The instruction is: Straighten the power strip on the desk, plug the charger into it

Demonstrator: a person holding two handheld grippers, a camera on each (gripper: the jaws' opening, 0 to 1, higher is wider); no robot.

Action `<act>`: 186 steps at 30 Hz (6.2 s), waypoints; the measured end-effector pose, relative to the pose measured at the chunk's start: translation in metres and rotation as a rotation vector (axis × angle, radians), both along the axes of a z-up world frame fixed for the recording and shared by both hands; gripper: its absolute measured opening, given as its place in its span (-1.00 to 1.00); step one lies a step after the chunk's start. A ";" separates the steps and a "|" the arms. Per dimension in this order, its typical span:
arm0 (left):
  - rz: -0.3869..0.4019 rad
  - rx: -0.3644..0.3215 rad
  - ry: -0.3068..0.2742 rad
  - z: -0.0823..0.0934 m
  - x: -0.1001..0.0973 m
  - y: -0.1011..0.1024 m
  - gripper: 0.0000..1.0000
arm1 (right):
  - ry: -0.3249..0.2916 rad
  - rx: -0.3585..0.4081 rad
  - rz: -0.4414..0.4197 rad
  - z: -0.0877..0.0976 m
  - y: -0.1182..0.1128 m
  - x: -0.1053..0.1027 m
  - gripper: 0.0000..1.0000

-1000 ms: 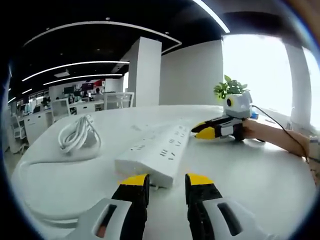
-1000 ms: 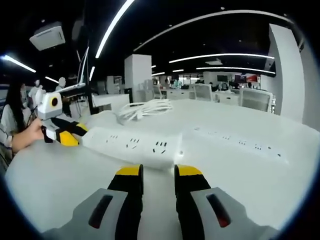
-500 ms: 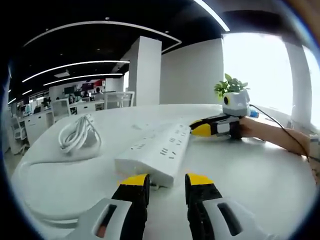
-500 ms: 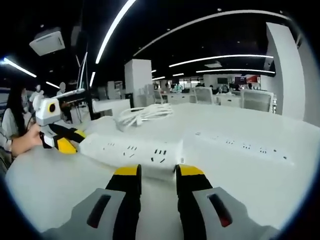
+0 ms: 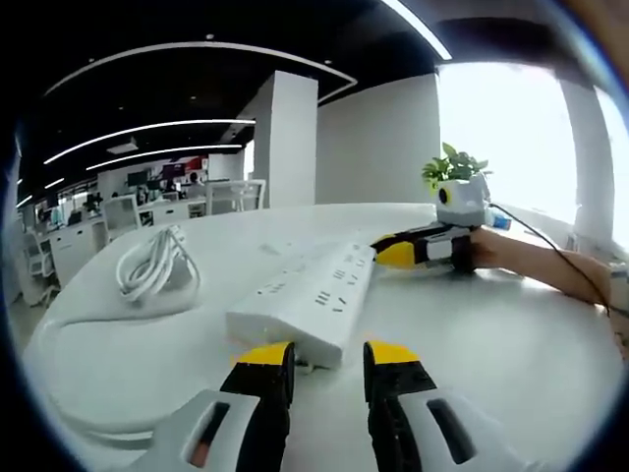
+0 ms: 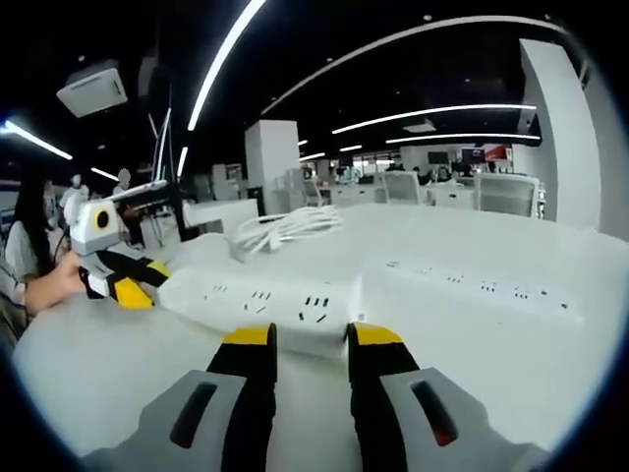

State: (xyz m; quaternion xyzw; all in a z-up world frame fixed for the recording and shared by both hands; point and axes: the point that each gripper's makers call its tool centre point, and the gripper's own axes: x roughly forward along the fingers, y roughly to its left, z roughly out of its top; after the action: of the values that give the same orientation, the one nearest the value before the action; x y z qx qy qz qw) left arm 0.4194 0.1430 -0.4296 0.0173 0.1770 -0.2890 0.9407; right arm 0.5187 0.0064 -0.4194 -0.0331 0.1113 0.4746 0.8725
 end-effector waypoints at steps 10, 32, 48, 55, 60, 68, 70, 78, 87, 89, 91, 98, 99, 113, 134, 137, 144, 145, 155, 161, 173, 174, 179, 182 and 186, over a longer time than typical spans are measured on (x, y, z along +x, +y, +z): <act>0.001 -0.004 -0.005 -0.001 -0.001 -0.001 -0.44 | 0.014 0.004 -0.011 0.000 -0.001 0.001 -0.45; 0.000 -0.009 0.005 0.000 -0.004 0.004 -0.46 | 0.006 -0.029 -0.023 0.000 -0.002 -0.010 -0.48; 0.000 -0.045 0.019 0.001 -0.008 0.004 -0.49 | 0.006 -0.059 -0.027 -0.001 -0.005 -0.023 -0.48; 0.001 -0.049 0.023 0.001 -0.009 0.005 -0.53 | 0.010 -0.059 -0.032 -0.001 -0.007 -0.027 -0.50; -0.002 -0.045 0.029 0.000 -0.011 0.005 -0.53 | 0.011 -0.062 -0.035 -0.001 -0.008 -0.032 -0.50; -0.005 -0.025 0.031 0.000 -0.016 0.004 -0.53 | 0.012 -0.068 -0.039 -0.001 -0.011 -0.038 -0.50; -0.006 -0.027 0.034 0.000 -0.016 0.004 -0.53 | 0.011 -0.071 -0.040 -0.001 -0.011 -0.040 -0.50; -0.010 -0.018 0.039 -0.001 -0.020 0.004 -0.53 | 0.025 -0.052 -0.057 -0.001 -0.013 -0.043 -0.50; -0.003 -0.001 0.039 -0.001 -0.021 0.005 -0.55 | 0.013 -0.065 -0.068 -0.001 -0.014 -0.051 -0.50; -0.003 -0.007 0.043 -0.001 -0.021 0.006 -0.55 | 0.018 -0.062 -0.068 0.000 -0.014 -0.053 -0.50; -0.003 -0.009 0.045 -0.001 -0.021 0.005 -0.55 | 0.018 -0.063 -0.068 0.000 -0.014 -0.054 -0.50; -0.003 -0.015 0.048 0.000 -0.022 0.005 -0.55 | 0.018 -0.073 -0.066 0.000 -0.017 -0.058 -0.50; -0.004 -0.014 0.049 0.000 -0.022 0.005 -0.55 | 0.018 -0.075 -0.067 0.000 -0.017 -0.059 -0.50; -0.006 -0.006 0.053 0.000 -0.026 0.004 -0.55 | 0.031 -0.066 -0.076 0.001 -0.021 -0.069 -0.50; -0.032 0.016 0.063 0.000 -0.034 0.001 -0.55 | 0.030 -0.079 -0.091 0.001 -0.026 -0.087 -0.50; -0.037 0.017 0.064 0.000 -0.035 0.001 -0.55 | 0.030 -0.084 -0.092 0.001 -0.026 -0.090 -0.50; -0.046 0.017 0.070 0.000 -0.039 -0.002 -0.54 | 0.036 -0.081 -0.098 0.000 -0.030 -0.099 -0.50; -0.047 0.018 0.070 0.000 -0.040 -0.002 -0.54 | 0.036 -0.083 -0.100 0.000 -0.031 -0.099 -0.50; -0.059 0.024 0.079 0.000 -0.043 -0.004 -0.54 | 0.036 -0.091 -0.103 0.000 -0.035 -0.110 -0.50; -0.067 0.031 0.082 0.000 -0.046 -0.004 -0.53 | 0.039 -0.091 -0.104 0.000 -0.037 -0.116 -0.50; -0.072 0.035 0.095 0.000 -0.051 -0.006 -0.53 | 0.048 -0.090 -0.101 0.001 -0.040 -0.125 -0.51; -0.073 0.036 0.096 0.000 -0.051 -0.006 -0.53 | 0.048 -0.090 -0.100 0.001 -0.040 -0.126 -0.51; -0.080 0.041 0.100 0.001 -0.053 -0.007 -0.52 | 0.046 -0.096 -0.103 0.001 -0.042 -0.130 -0.51; -0.083 0.044 0.102 0.000 -0.054 -0.008 -0.52 | 0.044 -0.100 -0.103 0.001 -0.044 -0.132 -0.51; -0.088 0.047 0.104 0.000 -0.056 -0.009 -0.52 | 0.046 -0.102 -0.105 0.001 -0.044 -0.136 -0.52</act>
State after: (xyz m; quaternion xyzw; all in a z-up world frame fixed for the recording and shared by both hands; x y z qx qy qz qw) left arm 0.3637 0.1342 -0.4291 0.0319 0.2314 -0.3261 0.9160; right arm 0.3827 -0.0379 -0.4185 -0.0608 0.1569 0.4227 0.8905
